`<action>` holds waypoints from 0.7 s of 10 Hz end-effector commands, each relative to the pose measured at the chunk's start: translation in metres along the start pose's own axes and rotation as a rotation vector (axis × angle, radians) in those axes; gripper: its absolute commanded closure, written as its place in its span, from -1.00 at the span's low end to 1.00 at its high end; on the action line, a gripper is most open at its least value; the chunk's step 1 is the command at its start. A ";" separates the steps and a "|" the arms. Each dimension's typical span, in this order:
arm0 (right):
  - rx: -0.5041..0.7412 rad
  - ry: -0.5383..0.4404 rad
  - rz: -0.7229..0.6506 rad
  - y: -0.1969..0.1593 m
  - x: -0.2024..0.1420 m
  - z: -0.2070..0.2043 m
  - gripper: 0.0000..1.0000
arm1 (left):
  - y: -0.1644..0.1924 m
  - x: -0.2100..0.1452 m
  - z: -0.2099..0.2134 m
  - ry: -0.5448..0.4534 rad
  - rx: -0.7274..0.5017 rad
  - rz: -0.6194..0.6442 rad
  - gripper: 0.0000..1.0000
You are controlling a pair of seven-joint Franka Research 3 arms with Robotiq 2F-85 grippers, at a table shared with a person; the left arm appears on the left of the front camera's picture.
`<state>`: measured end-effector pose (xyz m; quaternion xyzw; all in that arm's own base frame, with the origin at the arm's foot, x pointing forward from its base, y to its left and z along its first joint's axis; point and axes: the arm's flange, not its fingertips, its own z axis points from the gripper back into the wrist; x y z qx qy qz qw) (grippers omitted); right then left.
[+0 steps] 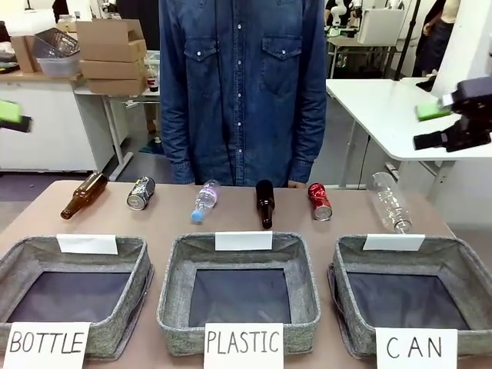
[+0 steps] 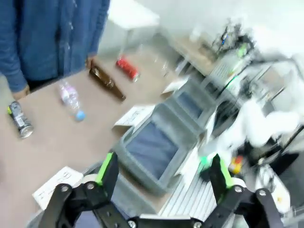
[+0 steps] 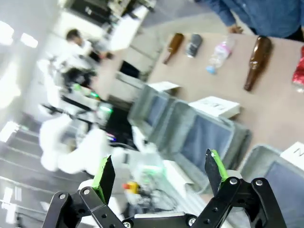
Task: Sort the can waste into the basket.
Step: Pick up the can waste from the table and place it in the right Fabric basket.
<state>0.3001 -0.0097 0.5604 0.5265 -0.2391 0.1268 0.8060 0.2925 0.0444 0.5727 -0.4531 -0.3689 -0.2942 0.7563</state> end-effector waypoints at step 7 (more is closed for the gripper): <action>0.084 -0.137 -0.285 -0.042 0.001 0.025 -1.00 | 0.039 -0.003 -0.009 -0.250 -0.121 0.247 -1.00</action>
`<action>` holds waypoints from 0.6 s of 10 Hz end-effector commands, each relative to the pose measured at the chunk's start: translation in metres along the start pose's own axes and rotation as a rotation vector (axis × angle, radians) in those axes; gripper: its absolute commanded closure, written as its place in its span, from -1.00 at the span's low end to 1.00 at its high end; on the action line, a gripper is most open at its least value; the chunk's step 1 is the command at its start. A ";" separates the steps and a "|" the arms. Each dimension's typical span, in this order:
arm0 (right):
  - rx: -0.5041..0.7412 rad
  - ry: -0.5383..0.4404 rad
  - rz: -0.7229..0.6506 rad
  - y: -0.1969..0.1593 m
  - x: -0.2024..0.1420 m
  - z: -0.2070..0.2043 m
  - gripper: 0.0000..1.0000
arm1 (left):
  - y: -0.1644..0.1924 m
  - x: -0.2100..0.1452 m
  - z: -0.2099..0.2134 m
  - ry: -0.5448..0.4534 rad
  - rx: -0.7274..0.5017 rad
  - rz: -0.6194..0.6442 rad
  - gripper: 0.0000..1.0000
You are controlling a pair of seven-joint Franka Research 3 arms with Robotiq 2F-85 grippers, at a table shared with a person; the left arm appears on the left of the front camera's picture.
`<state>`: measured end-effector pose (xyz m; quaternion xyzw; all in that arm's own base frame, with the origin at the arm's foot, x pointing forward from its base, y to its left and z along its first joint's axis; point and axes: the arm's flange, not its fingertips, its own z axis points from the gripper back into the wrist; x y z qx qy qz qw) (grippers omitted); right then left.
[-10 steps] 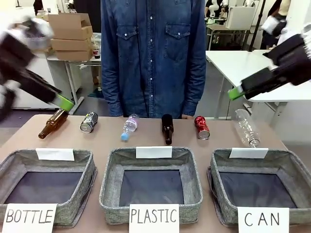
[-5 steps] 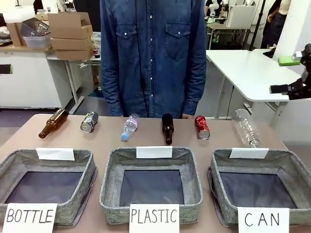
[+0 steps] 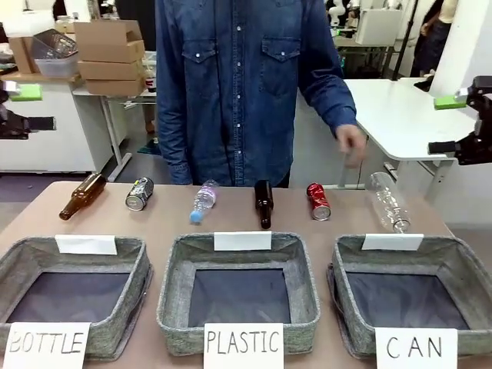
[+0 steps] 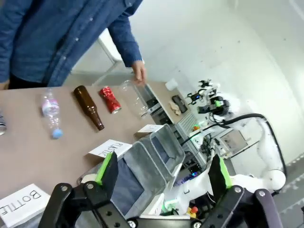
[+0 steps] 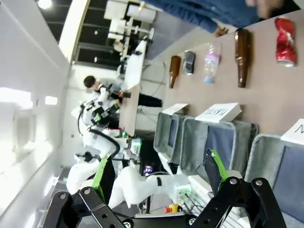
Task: Sort the can waste into the basket.
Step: Pick up the can waste from the table and place it in the right Fabric basket.
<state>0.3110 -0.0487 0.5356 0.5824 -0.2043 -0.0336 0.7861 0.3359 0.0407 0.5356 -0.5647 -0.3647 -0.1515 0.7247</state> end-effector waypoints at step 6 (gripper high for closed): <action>0.022 0.016 0.002 -0.001 -0.003 0.002 -1.00 | -0.013 0.003 0.017 -0.031 -0.034 -0.037 -1.00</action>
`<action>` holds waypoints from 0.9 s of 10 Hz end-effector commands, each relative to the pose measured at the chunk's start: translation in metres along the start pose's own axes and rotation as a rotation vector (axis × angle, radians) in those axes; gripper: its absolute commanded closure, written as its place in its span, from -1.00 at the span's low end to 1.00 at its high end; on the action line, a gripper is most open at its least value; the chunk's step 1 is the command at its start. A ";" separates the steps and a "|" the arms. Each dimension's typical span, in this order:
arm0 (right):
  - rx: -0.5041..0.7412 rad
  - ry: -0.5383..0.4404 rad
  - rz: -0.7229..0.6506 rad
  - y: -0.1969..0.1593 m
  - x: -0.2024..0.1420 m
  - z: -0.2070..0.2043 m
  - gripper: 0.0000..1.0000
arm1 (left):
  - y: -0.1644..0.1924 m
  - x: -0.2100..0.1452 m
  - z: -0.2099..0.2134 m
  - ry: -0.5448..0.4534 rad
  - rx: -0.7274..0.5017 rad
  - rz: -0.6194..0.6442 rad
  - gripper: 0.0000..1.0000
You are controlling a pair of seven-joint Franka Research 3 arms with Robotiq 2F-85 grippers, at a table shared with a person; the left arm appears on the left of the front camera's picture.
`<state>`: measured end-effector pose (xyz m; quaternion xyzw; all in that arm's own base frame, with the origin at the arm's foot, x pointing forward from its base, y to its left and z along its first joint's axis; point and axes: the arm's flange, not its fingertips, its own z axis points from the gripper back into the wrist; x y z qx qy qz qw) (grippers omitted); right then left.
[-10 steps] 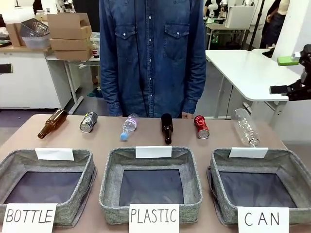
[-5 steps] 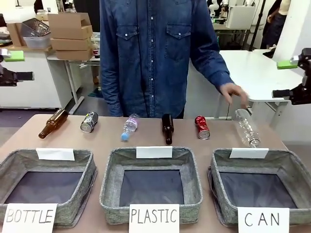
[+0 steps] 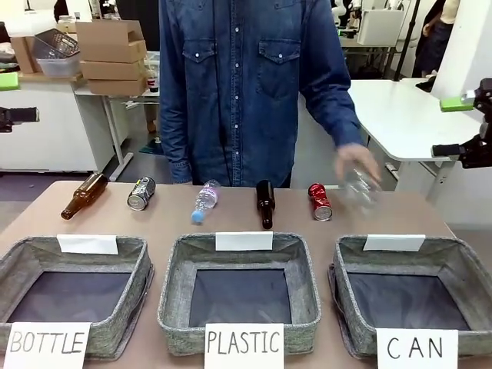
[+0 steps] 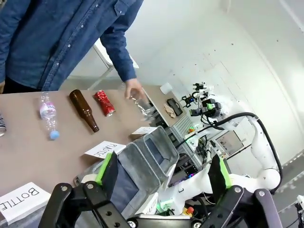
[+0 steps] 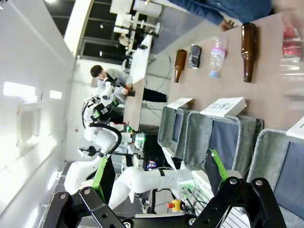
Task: Sort the can waste into the basket.
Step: Pick up the can waste from the table and place it in the right Fabric basket.
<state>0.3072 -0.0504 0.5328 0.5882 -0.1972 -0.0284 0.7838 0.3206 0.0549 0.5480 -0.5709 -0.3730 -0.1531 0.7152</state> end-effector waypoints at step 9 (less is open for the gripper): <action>-0.190 -0.029 0.137 -0.001 -0.012 0.017 -1.00 | 0.001 0.002 -0.003 -0.011 -0.016 -0.027 -1.00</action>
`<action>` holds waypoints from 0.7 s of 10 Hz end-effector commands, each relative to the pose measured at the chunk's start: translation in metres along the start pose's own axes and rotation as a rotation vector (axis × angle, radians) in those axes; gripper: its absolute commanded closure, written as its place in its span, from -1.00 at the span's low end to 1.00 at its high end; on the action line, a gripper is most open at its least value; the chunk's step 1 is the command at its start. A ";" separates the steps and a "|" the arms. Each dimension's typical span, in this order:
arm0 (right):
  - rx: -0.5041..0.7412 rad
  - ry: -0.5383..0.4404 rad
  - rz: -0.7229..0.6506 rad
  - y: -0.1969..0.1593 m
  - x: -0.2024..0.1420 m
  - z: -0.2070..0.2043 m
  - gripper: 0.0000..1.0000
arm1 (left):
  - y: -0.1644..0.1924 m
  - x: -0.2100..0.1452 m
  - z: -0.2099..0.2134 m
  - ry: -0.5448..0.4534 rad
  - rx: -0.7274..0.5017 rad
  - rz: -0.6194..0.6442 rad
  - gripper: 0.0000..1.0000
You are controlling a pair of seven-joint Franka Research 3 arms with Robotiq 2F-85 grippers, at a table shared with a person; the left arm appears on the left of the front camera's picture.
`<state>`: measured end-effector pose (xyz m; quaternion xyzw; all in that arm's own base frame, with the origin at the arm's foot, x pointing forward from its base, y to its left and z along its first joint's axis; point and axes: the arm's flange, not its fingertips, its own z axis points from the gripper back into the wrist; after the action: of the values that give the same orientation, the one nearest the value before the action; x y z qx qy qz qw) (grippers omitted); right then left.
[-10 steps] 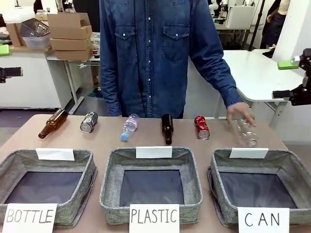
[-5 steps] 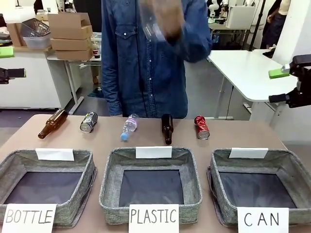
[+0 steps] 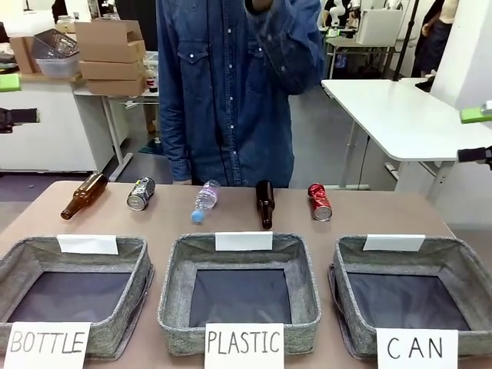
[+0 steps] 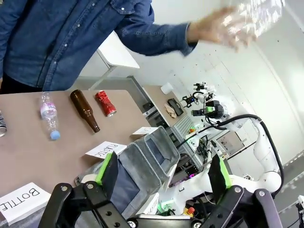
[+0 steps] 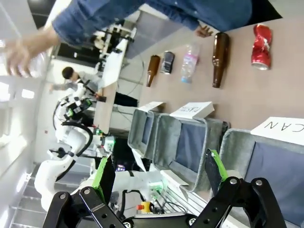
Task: Sort the can waste into the basket.
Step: Pick up the can waste from the table and place it in the right Fabric basket.
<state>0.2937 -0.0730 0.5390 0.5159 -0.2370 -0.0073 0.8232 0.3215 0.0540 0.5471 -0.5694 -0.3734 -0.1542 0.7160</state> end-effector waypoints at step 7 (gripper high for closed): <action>-0.418 0.084 0.056 0.004 0.048 -0.102 -1.00 | 0.000 0.002 -0.002 -0.013 -0.018 -0.024 -1.00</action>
<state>0.3396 -0.0129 0.5243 0.3832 -0.2380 0.0038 0.8925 0.3217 0.0535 0.5469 -0.5697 -0.3727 -0.1561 0.7157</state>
